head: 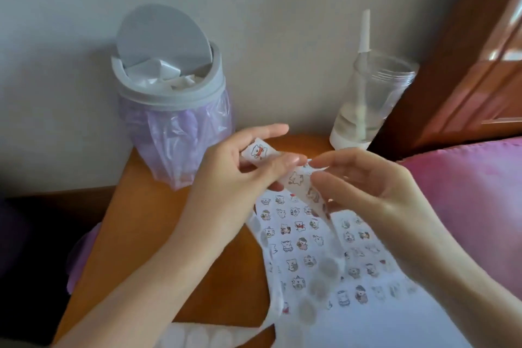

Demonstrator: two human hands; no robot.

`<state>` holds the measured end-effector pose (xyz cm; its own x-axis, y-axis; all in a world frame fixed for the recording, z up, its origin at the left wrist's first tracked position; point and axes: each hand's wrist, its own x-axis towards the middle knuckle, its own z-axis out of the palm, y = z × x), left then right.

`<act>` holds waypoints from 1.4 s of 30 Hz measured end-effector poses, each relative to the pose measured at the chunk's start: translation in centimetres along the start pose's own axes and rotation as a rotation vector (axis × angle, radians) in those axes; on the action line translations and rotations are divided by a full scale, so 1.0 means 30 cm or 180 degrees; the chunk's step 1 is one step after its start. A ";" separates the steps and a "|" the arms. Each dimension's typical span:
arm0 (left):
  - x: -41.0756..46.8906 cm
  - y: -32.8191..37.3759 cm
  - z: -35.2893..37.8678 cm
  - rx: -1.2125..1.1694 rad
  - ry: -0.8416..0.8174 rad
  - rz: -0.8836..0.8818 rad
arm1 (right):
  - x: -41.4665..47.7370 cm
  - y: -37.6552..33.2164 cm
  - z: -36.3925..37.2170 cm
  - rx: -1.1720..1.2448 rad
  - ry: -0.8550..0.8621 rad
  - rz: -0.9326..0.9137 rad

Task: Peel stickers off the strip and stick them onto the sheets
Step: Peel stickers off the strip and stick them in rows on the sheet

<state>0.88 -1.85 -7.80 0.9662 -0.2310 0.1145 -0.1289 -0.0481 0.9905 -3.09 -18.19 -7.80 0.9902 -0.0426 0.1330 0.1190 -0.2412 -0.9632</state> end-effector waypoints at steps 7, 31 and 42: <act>-0.130 0.061 0.024 -0.0831 0.0103 -0.0298 | -0.136 -0.041 0.019 0.0471 0.0328 -0.0069; -0.363 0.009 0.017 0.0492 0.0121 -0.0092 | -0.249 -0.029 0.084 0.0018 0.0361 -0.0785; -0.353 -0.015 -0.003 -0.0072 0.0032 -0.0519 | -0.260 0.014 0.087 0.0001 -0.0005 -0.0761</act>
<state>-9.28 0.71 -9.46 0.9761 -0.2123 -0.0474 0.0348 -0.0623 0.9974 -10.58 -15.42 -9.84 0.9340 0.0172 0.3568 0.3500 -0.2440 -0.9044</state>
